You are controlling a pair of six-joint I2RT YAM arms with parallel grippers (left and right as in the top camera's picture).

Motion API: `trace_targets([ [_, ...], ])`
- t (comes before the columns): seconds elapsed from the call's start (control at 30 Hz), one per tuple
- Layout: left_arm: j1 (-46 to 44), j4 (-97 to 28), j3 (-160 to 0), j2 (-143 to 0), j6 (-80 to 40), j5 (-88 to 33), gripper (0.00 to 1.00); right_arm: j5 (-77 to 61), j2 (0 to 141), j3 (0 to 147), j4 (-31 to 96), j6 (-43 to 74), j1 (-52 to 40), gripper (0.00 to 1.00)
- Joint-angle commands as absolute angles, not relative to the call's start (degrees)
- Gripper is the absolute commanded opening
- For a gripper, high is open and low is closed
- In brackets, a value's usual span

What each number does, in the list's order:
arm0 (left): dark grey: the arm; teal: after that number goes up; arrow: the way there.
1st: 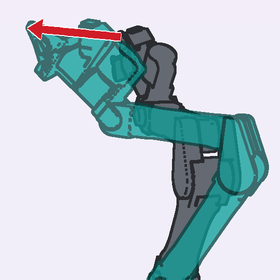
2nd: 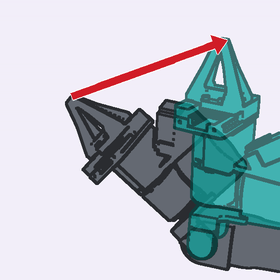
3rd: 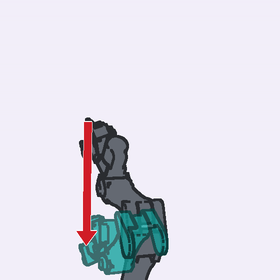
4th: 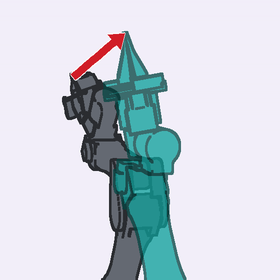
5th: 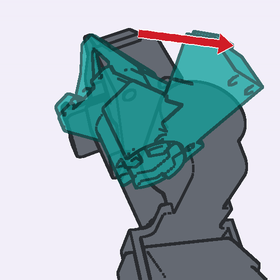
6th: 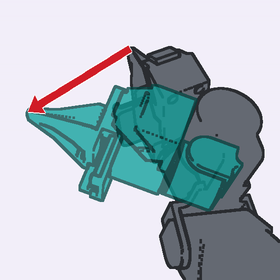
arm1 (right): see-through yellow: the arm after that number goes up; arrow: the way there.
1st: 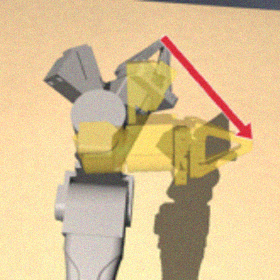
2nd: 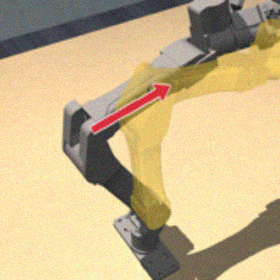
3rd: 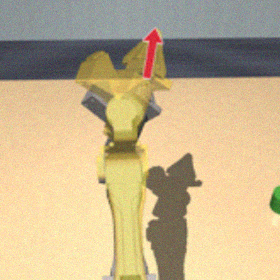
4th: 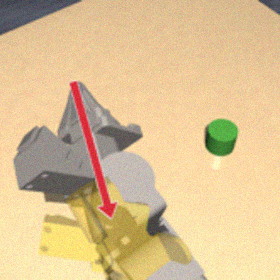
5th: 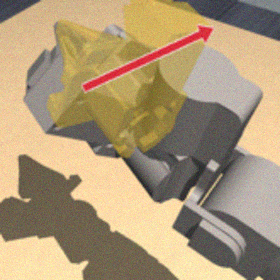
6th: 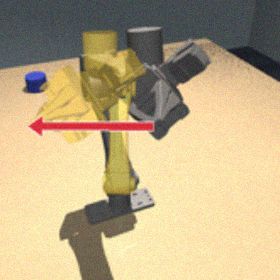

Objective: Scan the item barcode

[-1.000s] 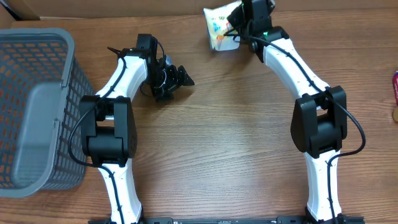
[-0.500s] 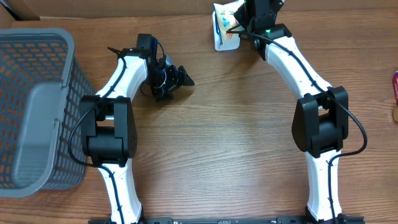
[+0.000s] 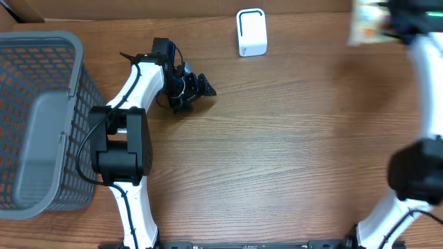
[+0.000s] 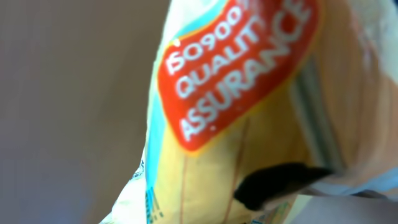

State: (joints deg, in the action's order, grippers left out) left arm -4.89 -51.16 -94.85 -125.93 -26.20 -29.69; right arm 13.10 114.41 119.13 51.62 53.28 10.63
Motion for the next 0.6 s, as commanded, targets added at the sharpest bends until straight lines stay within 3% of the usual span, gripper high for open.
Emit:
trace_targets([
  [0.0,-5.28,-51.20,-94.50,-126.37,-25.32,-29.41,0.86,14.11,114.04,120.07,58.85,52.84,19.68,0.04],
  [0.57,-5.28,-51.79,-94.50,-126.37,-25.32,-29.41,0.87,14.22,121.12,119.96,71.07,50.76,47.18,0.04],
])
